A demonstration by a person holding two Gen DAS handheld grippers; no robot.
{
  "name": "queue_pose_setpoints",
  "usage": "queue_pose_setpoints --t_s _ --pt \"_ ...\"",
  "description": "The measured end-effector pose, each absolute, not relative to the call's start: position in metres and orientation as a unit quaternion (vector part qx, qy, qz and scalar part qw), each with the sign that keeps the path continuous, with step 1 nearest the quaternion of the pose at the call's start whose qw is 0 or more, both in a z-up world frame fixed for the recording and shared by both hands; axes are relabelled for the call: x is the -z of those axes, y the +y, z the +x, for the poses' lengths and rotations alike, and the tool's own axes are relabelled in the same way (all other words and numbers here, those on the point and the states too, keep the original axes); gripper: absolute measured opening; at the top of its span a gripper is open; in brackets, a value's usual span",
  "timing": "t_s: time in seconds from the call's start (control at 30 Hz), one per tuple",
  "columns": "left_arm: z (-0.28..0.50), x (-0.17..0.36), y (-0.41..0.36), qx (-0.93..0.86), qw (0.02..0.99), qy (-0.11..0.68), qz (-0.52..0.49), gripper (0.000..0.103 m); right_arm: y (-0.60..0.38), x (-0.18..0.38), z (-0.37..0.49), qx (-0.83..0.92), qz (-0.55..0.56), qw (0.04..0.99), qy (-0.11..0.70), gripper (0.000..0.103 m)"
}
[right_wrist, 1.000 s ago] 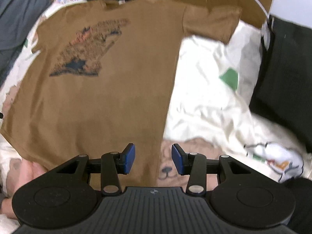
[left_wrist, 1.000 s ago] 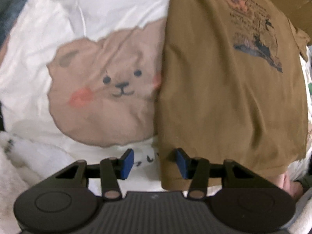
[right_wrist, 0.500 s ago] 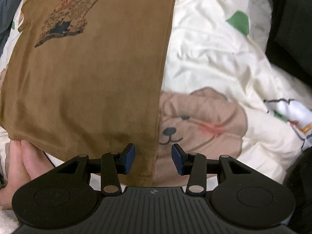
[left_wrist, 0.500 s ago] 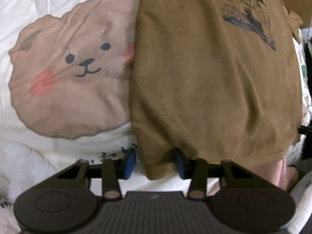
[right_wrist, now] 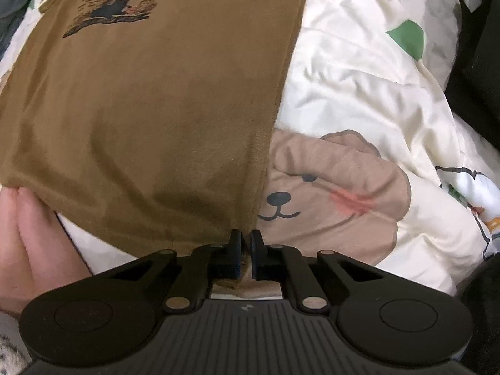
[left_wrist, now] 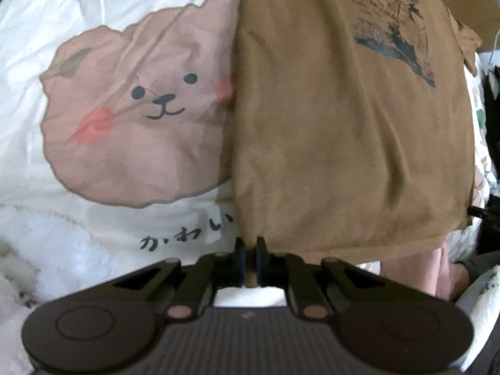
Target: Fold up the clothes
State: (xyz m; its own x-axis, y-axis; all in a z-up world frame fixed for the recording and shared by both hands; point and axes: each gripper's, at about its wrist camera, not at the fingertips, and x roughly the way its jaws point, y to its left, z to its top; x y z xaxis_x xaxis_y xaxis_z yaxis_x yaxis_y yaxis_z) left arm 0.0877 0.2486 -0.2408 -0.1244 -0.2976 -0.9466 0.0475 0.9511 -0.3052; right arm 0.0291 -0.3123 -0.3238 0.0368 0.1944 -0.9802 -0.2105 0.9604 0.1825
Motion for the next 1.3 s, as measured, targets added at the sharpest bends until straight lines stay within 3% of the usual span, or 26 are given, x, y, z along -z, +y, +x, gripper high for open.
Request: queue_pose_setpoints --t_s 0.57,0.7,0.77,0.83,0.93,1.1,1.23,1.3 --pt "0.073 0.192 0.294 0.136 0.666 0.715 -0.163 0.005 -0.326 0.297 0.008 -0.178 -0.009 0.712 0.679 0.0" --pt "0.086 0.225 0.263 0.125 0.66 0.731 -0.122 0.007 -0.326 0.299 0.009 -0.177 -0.014 0.708 0.684 0.0" --pt "0.09 0.226 0.254 0.122 0.656 0.739 -0.091 0.015 -0.328 0.3 0.009 -0.172 -0.012 0.708 0.685 0.0" --pt "0.091 0.228 0.243 0.121 0.654 0.746 -0.037 0.031 -0.33 0.302 0.01 -0.163 -0.008 0.713 0.682 0.0" --pt "0.092 0.225 0.241 0.118 0.661 0.74 -0.037 0.041 -0.331 0.295 0.012 -0.151 -0.001 0.728 0.669 0.003" --pt "0.097 0.211 0.245 0.093 0.695 0.712 -0.038 0.057 -0.333 0.285 0.017 -0.136 0.001 0.748 0.65 0.021" --pt "0.099 0.217 0.243 0.096 0.701 0.706 -0.035 0.058 -0.328 0.283 0.023 -0.134 0.004 0.763 0.633 0.043" --pt "0.101 0.224 0.237 0.09 0.711 0.697 -0.019 0.058 -0.323 0.285 0.026 -0.136 0.01 0.766 0.628 0.047"
